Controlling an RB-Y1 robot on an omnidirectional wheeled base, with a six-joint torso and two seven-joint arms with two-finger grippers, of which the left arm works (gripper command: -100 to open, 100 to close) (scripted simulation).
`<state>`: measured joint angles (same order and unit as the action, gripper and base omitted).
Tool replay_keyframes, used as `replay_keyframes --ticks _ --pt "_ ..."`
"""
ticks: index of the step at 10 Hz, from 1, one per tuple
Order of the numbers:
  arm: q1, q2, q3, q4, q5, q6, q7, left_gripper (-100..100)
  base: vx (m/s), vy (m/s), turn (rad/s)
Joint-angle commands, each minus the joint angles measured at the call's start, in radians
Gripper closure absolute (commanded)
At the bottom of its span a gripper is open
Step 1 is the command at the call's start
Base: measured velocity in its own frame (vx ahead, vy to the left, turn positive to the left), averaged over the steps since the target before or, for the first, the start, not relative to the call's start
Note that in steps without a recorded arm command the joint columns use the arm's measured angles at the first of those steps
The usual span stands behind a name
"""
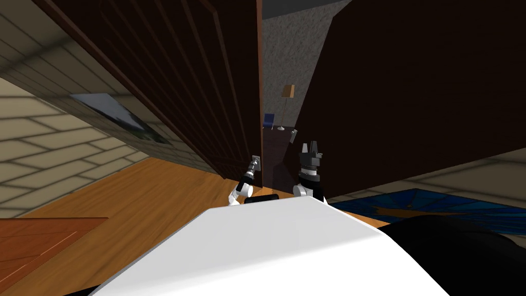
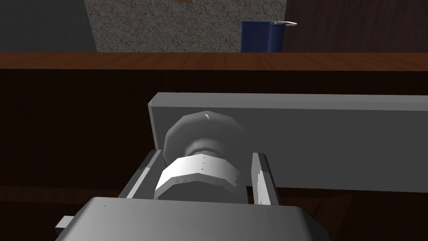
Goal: Push the door open
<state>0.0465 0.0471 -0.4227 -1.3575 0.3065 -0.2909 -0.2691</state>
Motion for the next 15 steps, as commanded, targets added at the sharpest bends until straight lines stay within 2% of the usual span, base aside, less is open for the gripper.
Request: replay_keyframes --ticks 1,5,6,8,11,15 --pt "0.002 0.001 0.0 0.002 0.0 0.002 0.0 100 -0.037 0.011 -0.005" --pt "0.002 0.001 0.0 0.002 0.0 0.002 0.0 100 -0.005 0.002 -0.005" --pt "-0.004 0.003 0.014 0.005 0.0 0.002 -0.002 100 0.093 -0.082 0.028" --pt "-0.006 0.004 0.024 0.008 0.0 0.001 -0.003 100 0.139 -0.109 0.058" --pt "-0.014 0.006 0.057 0.018 0.0 0.001 -0.006 100 0.167 -0.12 0.047" --pt "-0.028 0.004 0.118 0.036 0.0 -0.001 -0.013 100 0.16 -0.133 0.076"
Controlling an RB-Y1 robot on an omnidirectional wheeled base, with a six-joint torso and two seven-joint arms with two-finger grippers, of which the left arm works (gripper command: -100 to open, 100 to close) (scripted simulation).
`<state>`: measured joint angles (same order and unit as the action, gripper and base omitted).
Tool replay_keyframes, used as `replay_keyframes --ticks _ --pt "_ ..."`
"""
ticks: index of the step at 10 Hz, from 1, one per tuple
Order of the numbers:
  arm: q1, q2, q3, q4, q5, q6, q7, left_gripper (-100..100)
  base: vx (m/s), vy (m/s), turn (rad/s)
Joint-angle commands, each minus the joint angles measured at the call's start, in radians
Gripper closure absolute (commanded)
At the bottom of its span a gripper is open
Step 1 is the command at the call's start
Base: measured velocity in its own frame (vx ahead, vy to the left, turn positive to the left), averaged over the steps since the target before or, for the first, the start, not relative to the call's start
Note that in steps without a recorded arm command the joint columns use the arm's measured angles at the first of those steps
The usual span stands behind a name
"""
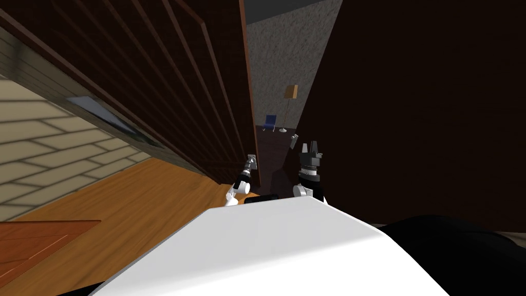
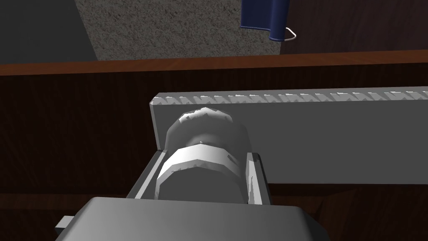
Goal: Push the door open
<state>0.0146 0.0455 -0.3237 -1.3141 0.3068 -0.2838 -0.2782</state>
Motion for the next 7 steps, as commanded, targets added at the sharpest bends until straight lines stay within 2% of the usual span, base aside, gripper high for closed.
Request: replay_keyframes --ticks 1,2,7 --pt "0.002 0.005 0.029 -0.004 0.0 -0.008 -0.004 100 0.137 -0.151 0.075" --pt "-0.003 0.003 0.049 0.001 -0.001 -0.009 -0.006 100 0.154 -0.129 0.071" --pt "-0.014 -0.006 0.1 0.016 -0.001 -0.01 -0.012 100 0.104 -0.09 0.063"
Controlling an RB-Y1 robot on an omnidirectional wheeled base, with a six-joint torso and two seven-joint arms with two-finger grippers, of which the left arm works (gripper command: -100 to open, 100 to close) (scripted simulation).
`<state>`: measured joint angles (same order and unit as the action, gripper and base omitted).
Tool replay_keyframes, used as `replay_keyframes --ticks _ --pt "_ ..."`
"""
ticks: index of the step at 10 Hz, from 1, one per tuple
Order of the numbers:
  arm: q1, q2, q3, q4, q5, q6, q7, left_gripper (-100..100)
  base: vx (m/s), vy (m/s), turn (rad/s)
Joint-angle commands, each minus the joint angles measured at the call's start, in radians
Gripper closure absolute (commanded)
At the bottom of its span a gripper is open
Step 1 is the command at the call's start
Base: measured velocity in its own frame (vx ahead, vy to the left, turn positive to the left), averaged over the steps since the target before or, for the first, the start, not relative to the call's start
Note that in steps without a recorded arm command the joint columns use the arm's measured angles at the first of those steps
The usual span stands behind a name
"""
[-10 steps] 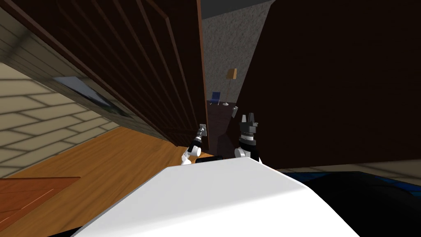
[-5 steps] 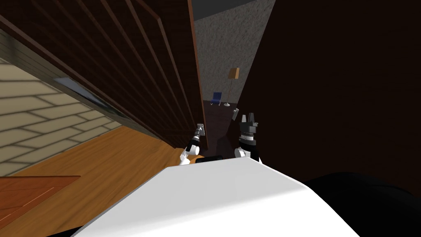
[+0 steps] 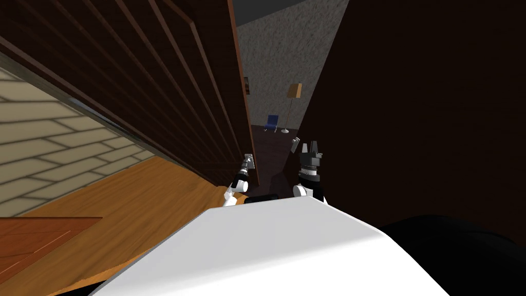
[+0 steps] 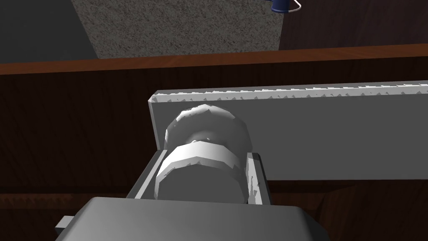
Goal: Push the door open
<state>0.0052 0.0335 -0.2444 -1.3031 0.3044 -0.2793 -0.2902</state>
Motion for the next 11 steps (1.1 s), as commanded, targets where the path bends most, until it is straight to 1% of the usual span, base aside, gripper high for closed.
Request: replay_keyframes --ticks 1,8,9,10,11 --pt "-0.007 0.004 0.03 0.008 0.002 -0.015 -0.001 100 0.086 -0.074 0.062" --pt "-0.022 -0.015 0.095 0.027 0.002 -0.017 -0.007 100 0.086 -0.085 0.056" --pt "-0.026 -0.021 0.112 0.032 0.002 -0.017 -0.009 100 0.117 -0.131 0.085" --pt "-0.027 -0.024 0.119 0.034 0.002 -0.017 -0.01 100 0.124 -0.129 0.075" --pt "-0.031 -0.03 0.133 0.038 0.002 -0.018 -0.011 100 0.134 -0.117 0.091"
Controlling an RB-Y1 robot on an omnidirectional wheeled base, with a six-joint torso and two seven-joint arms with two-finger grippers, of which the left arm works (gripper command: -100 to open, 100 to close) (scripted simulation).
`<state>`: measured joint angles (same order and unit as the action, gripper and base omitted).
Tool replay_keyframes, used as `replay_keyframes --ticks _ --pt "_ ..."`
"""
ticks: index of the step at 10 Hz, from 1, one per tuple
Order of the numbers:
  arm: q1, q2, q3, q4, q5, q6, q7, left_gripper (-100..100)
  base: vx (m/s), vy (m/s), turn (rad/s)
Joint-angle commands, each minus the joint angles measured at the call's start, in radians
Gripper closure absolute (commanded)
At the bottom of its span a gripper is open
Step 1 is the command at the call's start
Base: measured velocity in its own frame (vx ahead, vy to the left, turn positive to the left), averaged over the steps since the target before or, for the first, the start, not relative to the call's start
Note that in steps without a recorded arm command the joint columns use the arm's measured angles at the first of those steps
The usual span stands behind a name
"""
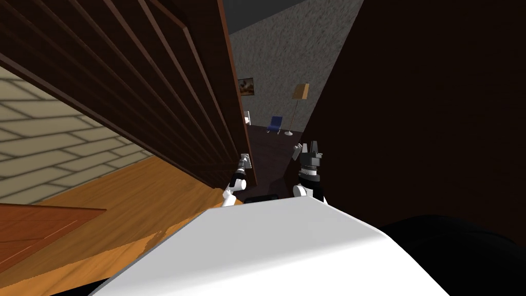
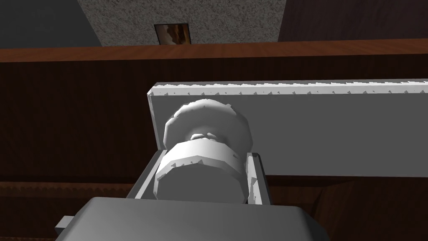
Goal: Push the door open
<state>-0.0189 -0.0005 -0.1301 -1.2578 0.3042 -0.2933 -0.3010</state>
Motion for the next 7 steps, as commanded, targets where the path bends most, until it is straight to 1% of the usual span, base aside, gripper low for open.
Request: replay_keyframes --ticks 1,4,5,6,7 --pt "-0.009 -0.001 0.03 -0.004 0.002 -0.004 -0.001 100 0.145 -0.133 0.06" --pt "-0.014 -0.012 0.049 0.002 0.002 -0.004 -0.003 100 0.133 -0.122 0.057" --pt "-0.01 -0.008 0.044 0.007 0.001 -0.008 -0.002 100 0.061 -0.052 0.039" --pt "-0.008 0.011 0.033 0.001 0.009 -0.009 -0.01 100 0.136 -0.01 0.201" --pt "-0.004 0.023 0.021 -0.002 0.015 -0.01 -0.016 100 0.192 -0.006 0.221"
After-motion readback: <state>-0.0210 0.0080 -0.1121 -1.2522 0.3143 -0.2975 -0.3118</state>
